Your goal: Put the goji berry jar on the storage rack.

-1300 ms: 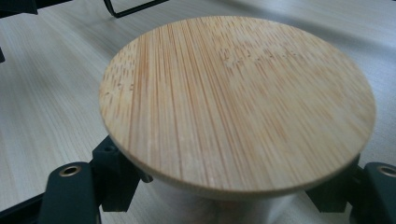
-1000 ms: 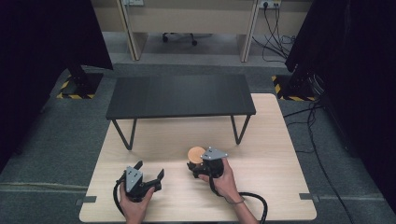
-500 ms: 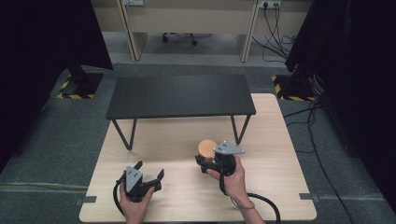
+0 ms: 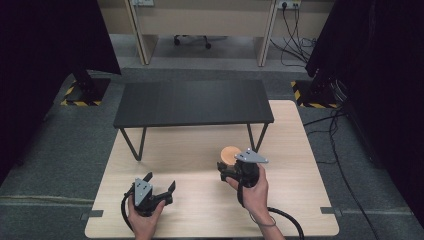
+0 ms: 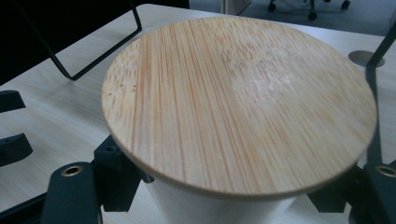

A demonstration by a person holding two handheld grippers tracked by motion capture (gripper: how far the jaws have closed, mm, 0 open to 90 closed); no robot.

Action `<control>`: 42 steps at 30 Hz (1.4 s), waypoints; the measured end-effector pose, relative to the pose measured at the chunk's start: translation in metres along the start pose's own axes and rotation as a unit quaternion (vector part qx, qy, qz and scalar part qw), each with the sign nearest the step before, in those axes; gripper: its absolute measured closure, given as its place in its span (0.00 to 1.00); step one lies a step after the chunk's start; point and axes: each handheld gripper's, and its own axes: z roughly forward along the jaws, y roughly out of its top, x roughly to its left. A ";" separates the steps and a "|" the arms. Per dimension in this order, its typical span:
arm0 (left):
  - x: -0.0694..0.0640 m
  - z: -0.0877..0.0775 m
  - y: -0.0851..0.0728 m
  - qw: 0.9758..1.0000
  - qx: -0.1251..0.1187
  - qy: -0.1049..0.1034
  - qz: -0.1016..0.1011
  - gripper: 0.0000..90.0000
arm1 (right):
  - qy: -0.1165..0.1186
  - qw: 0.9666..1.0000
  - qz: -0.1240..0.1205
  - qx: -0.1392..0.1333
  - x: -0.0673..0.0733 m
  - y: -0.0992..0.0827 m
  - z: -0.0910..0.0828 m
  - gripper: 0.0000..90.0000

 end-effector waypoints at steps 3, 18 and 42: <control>0.000 0.000 0.000 1.000 -0.001 0.000 0.000 0.07 | -0.009 1.000 -0.001 -0.009 0.004 0.001 -0.006 0.29; 0.000 0.000 0.000 1.000 0.000 0.000 0.000 0.07 | -0.091 0.993 0.014 -0.078 0.020 0.032 -0.037 0.29; 0.001 0.000 0.000 1.000 0.001 -0.003 0.000 0.07 | -0.105 0.992 -0.004 -0.064 -0.001 0.140 0.018 0.29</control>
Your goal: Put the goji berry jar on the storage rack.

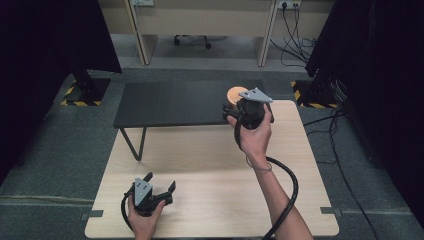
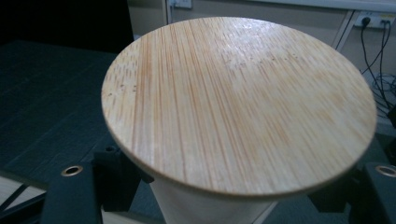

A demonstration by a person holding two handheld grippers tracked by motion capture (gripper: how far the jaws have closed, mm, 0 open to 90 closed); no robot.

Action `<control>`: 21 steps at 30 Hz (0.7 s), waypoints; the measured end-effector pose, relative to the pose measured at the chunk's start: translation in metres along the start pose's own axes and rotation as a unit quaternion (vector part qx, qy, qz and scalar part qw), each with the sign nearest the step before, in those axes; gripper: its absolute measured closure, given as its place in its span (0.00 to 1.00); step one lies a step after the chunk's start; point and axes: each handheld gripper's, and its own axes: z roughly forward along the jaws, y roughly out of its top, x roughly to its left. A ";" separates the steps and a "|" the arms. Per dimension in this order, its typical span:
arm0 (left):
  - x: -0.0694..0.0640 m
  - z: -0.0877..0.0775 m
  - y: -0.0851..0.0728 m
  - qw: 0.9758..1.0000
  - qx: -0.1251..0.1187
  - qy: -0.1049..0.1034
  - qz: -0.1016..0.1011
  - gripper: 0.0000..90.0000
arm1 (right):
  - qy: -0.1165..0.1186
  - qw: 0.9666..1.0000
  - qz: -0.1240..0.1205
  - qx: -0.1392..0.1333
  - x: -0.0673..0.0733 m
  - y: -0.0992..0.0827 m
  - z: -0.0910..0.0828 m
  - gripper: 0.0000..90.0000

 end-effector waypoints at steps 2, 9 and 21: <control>0.000 0.000 0.000 1.000 -0.001 0.001 -0.001 0.07 | 0.000 1.000 0.000 0.007 -0.001 0.003 0.009 0.29; 0.001 -0.001 0.000 1.000 -0.001 0.002 -0.002 0.07 | 0.001 1.000 0.004 0.012 -0.002 0.002 0.020 0.29; 0.001 0.000 0.000 1.000 0.000 0.002 0.000 0.07 | -0.003 1.000 0.002 -0.004 0.002 -0.005 0.023 0.16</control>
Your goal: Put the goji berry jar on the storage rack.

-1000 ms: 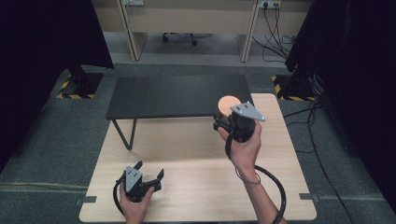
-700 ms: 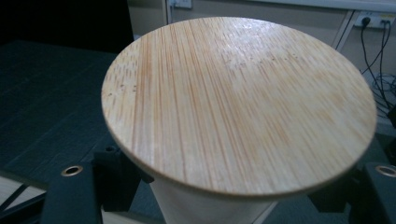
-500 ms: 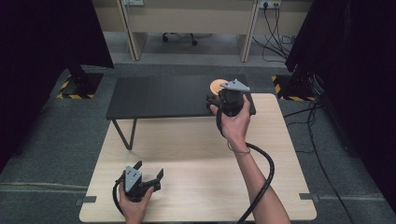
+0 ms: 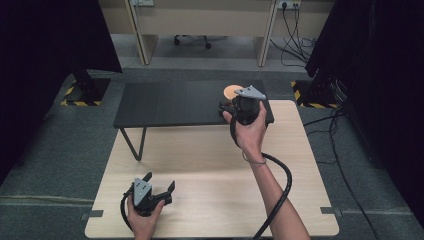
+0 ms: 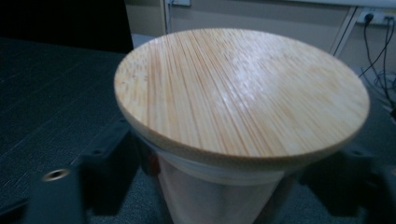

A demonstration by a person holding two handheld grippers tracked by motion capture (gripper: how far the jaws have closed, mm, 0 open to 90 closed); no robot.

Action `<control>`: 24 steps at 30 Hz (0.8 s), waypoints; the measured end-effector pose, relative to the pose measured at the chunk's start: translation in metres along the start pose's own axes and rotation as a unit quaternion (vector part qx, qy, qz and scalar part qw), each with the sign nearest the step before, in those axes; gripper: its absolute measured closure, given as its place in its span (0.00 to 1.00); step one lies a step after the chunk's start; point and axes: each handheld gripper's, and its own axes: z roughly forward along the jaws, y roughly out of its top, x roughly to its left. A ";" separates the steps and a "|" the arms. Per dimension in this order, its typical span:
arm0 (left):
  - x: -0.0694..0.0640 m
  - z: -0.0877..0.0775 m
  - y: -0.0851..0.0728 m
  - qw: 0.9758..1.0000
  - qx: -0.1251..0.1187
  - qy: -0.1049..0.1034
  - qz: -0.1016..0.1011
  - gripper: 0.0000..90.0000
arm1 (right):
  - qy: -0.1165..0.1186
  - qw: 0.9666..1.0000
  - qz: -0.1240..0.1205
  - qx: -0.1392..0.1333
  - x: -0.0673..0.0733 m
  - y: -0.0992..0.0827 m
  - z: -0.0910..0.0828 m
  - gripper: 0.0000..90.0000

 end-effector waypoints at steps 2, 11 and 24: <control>0.000 0.000 0.000 1.000 0.000 0.000 0.000 0.07 | 0.002 1.000 0.004 -0.014 0.000 -0.002 -0.004 0.04; 0.000 0.000 0.000 1.000 0.000 0.000 0.000 0.07 | 0.018 1.000 0.013 -0.012 -0.007 -0.008 -0.010 0.01; 0.000 0.000 0.000 1.000 0.000 0.000 0.000 0.07 | 0.023 0.999 0.015 -0.019 -0.009 -0.020 -0.018 0.01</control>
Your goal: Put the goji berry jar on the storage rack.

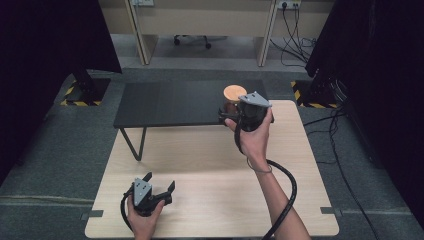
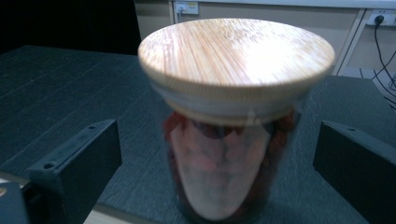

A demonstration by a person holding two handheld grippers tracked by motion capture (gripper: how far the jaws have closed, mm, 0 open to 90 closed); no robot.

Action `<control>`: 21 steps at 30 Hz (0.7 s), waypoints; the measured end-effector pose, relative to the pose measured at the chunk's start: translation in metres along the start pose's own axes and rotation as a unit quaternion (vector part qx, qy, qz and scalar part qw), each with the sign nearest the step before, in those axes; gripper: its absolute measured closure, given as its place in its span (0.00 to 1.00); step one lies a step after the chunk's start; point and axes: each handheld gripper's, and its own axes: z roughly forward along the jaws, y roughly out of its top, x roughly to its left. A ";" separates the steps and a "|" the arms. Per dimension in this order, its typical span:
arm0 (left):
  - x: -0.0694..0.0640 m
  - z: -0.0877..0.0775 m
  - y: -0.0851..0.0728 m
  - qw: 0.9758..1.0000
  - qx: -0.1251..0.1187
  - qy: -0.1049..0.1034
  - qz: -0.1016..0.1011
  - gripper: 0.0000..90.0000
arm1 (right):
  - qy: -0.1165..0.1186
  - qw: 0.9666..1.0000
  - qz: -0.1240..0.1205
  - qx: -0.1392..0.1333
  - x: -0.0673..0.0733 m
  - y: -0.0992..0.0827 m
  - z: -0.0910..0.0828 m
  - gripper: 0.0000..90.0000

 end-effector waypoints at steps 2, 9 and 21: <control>0.000 0.000 0.000 1.000 0.000 0.000 0.001 0.07 | 0.002 1.000 -0.002 -0.004 -0.001 -0.005 -0.005 0.01; -0.001 0.000 0.000 1.000 0.000 0.001 0.002 0.07 | 0.006 1.000 -0.014 -0.016 -0.002 -0.026 -0.021 0.01; -0.001 0.000 0.000 1.000 0.000 0.001 0.004 0.07 | 0.025 0.998 -0.026 -0.045 -0.008 -0.064 -0.042 0.01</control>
